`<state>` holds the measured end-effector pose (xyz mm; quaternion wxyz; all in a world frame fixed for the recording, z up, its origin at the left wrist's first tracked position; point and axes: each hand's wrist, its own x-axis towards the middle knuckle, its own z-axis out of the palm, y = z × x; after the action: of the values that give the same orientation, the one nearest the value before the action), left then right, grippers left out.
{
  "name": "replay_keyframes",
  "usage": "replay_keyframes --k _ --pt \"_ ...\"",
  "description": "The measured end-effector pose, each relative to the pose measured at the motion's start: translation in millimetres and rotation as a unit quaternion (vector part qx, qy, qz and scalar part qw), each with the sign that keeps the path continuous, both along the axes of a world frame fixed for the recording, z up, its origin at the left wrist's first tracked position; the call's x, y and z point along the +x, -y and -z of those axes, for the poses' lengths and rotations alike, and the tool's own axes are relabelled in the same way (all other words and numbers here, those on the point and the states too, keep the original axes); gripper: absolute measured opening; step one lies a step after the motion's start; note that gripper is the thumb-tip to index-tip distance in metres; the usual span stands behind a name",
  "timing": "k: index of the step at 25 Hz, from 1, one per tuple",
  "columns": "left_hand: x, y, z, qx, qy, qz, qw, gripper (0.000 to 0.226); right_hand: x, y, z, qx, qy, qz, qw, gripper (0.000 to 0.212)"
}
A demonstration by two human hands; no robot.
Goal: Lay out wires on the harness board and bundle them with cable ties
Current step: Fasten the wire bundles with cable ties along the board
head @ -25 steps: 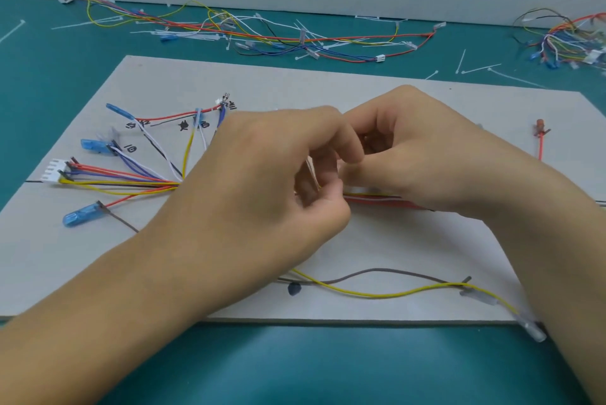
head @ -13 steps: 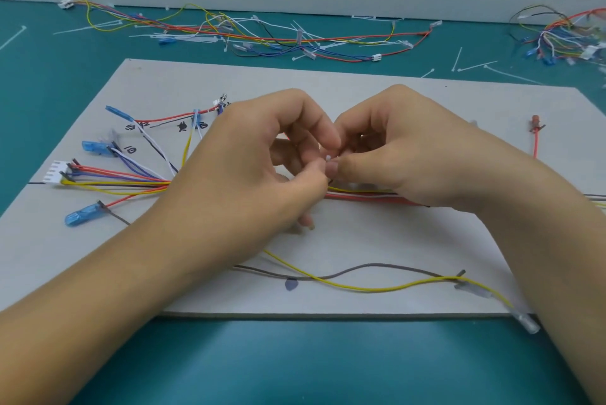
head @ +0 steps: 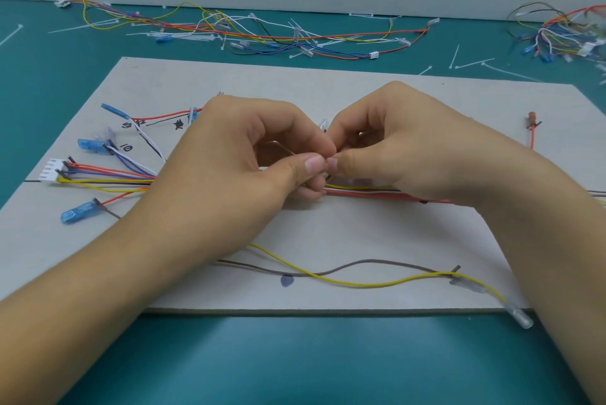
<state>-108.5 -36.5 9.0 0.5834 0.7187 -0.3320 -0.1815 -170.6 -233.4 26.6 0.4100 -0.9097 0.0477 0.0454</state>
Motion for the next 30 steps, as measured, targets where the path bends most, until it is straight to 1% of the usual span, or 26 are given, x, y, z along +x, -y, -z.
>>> replay_keyframes --k 5,11,14,17,20,25,30 --pt "-2.4 -2.6 -3.0 -0.005 -0.02 -0.009 1.0 0.032 0.2 -2.6 0.7 0.018 -0.005 -0.001 1.0 0.009" --pt "-2.8 -3.5 -5.1 0.018 -0.026 0.004 1.0 0.038 1.5 -0.4 1.3 0.019 -0.002 -0.001 1.0 0.009" --pt "-4.0 -3.8 -6.3 0.016 -0.03 0.005 0.999 0.036 1.4 0.5 2.3 0.016 0.001 -0.002 1.0 0.012" --pt "-4.9 -3.6 -6.8 0.01 -0.005 -0.01 1.0 0.037 1.0 -1.4 1.9 0.025 -0.001 -0.01 1.0 0.009" --pt "-2.1 -4.4 -6.2 0.002 -0.004 -0.017 1.0 0.039 1.4 -2.7 1.8 0.029 0.0 -0.019 0.999 0.006" --pt "0.0 -4.9 -9.6 0.022 0.022 0.005 1.0 0.028 1.0 -1.3 0.9 0.026 0.009 -0.025 0.999 0.012" --pt "2.8 -2.7 -5.9 0.011 0.033 0.019 0.999 0.031 1.5 -2.7 0.9 0.029 0.012 -0.032 0.999 0.007"
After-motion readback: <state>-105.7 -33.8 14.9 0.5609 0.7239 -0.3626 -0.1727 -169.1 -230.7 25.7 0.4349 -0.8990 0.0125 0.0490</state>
